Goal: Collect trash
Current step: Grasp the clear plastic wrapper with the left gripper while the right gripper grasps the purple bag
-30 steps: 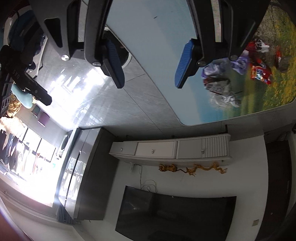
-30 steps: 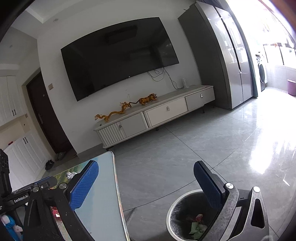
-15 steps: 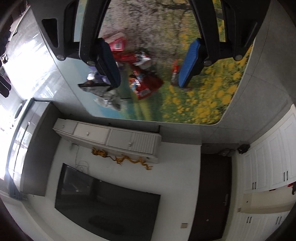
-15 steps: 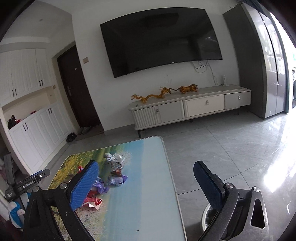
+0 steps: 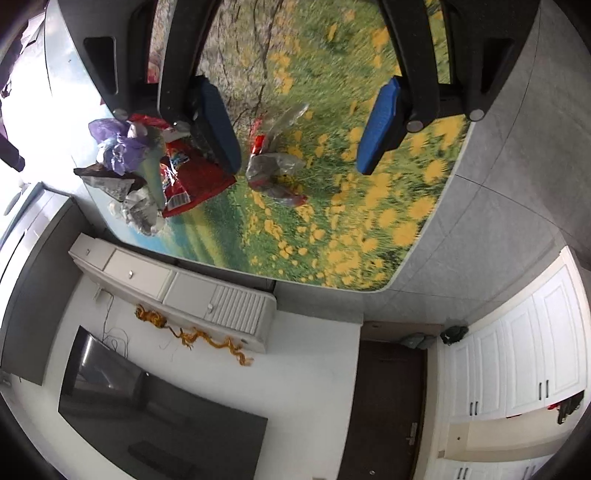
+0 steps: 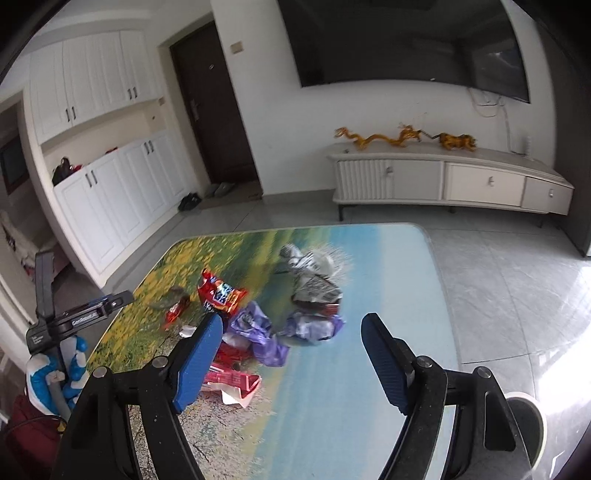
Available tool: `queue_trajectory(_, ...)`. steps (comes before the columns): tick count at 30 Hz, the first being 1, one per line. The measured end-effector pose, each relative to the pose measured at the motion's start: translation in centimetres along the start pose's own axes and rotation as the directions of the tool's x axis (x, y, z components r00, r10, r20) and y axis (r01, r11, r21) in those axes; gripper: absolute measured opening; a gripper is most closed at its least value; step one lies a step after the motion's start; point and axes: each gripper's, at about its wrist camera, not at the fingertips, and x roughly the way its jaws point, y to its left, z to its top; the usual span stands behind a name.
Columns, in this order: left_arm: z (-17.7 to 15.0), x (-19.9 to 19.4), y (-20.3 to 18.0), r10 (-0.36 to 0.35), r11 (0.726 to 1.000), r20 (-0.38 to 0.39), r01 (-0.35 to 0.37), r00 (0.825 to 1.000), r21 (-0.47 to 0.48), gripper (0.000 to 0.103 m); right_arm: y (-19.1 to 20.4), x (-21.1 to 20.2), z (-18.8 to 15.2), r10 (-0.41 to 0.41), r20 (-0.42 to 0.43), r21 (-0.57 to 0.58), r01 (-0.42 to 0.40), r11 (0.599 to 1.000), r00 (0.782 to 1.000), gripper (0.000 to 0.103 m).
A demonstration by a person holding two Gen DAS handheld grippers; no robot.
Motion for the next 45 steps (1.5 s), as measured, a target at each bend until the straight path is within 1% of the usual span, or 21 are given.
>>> queue_trajectory(7,0.4,4.4,-1.6,-0.005,0.999,-0.052,0.006,0.999,0.032,0.063,2.3,6.7,0.3,0.087,-0.104,-0.061,-0.094,0.994,0.991,0.076)
queue_trajectory(11,0.4,6.3,-2.1,-0.012,0.999,-0.078,0.015,0.997,0.039,0.063,3.3,10.2,0.2,0.112,-0.152,-0.088,-0.126,0.988,0.982,0.076)
queue_trajectory(13,0.4,7.0,-2.3,-0.009,0.999,-0.089,0.013,0.996,0.043,0.057,3.5,11.6,-0.1,0.123,-0.174,-0.090,-0.140,0.986,0.977,0.076)
queue_trajectory(16,0.2,7.9,-2.5,-0.007,0.999,-0.107,0.012,0.994,0.051,0.052,3.8,13.1,-0.5,0.126,-0.202,-0.103,-0.149,0.983,0.971,0.076)
queue_trajectory(18,0.0,8.4,-2.6,-0.009,0.999,-0.121,0.015,0.993,0.049,0.048,3.8,13.6,-0.8,0.128,-0.216,-0.104,-0.154,0.983,0.968,0.073)
queue_trajectory(20,-0.2,8.7,-2.6,-0.013,0.999,-0.134,0.020,0.991,0.044,0.043,3.8,14.3,-1.1,0.127,-0.228,-0.105,-0.154,0.982,0.965,0.067)
queue_trajectory(21,-0.3,8.8,-2.6,-0.019,0.999,-0.138,0.025,0.990,0.043,0.038,3.8,14.5,-1.2,0.126,-0.234,-0.105,-0.153,0.983,0.964,0.064)
queue_trajectory(22,-0.3,8.8,-2.6,-0.025,0.999,-0.138,0.031,0.990,0.044,0.033,3.7,14.8,-1.1,0.125,-0.242,-0.103,-0.154,0.983,0.962,0.060)
queue_trajectory(23,-0.3,8.8,-2.6,-0.042,0.998,-0.144,0.048,0.989,0.041,0.031,3.5,14.9,-1.2,0.127,-0.249,-0.099,-0.156,0.983,0.960,0.056)
queue_trajectory(24,-0.3,8.8,-2.5,-0.058,0.997,-0.148,0.064,0.987,0.034,0.026,3.4,15.1,-1.4,0.128,-0.258,-0.095,-0.157,0.983,0.958,0.053)
queue_trajectory(25,-0.3,8.8,-2.5,-0.068,0.997,-0.153,0.073,0.986,0.027,0.021,3.3,15.1,-1.5,0.131,-0.258,-0.091,-0.159,0.983,0.957,0.052)
queue_trajectory(28,-0.6,8.1,-2.5,-0.079,0.996,-0.156,0.084,0.985,0.023,0.017,3.3,14.6,-1.4,0.128,-0.242,-0.083,-0.152,0.985,0.962,0.048)
queue_trajectory(31,-0.7,6.2,-2.8,-0.082,0.995,-0.130,0.089,0.988,0.045,0.016,3.4,13.3,-0.9,0.136,-0.207,-0.077,-0.155,0.985,0.969,0.044)
queue_trajectory(36,-0.6,2.3,-3.4,-0.085,0.993,-0.068,0.090,0.994,0.074,0.016,3.5,9.8,-0.2,0.148,-0.135,-0.065,-0.158,0.985,0.980,0.044)
queue_trajectory(41,-0.5,-1.5,-4.2,-0.103,0.990,-0.021,0.105,0.994,0.091,0.016,3.5,5.7,0.2,0.157,-0.066,-0.054,-0.160,0.986,0.985,0.043)
queue_trajectory(45,-0.9,-4.7,-5.5,-0.117,0.985,0.021,0.113,0.993,0.127,0.016,2.7,1.9,-0.2,0.161,-0.004,-0.019,-0.161,0.987,0.987,0.043)
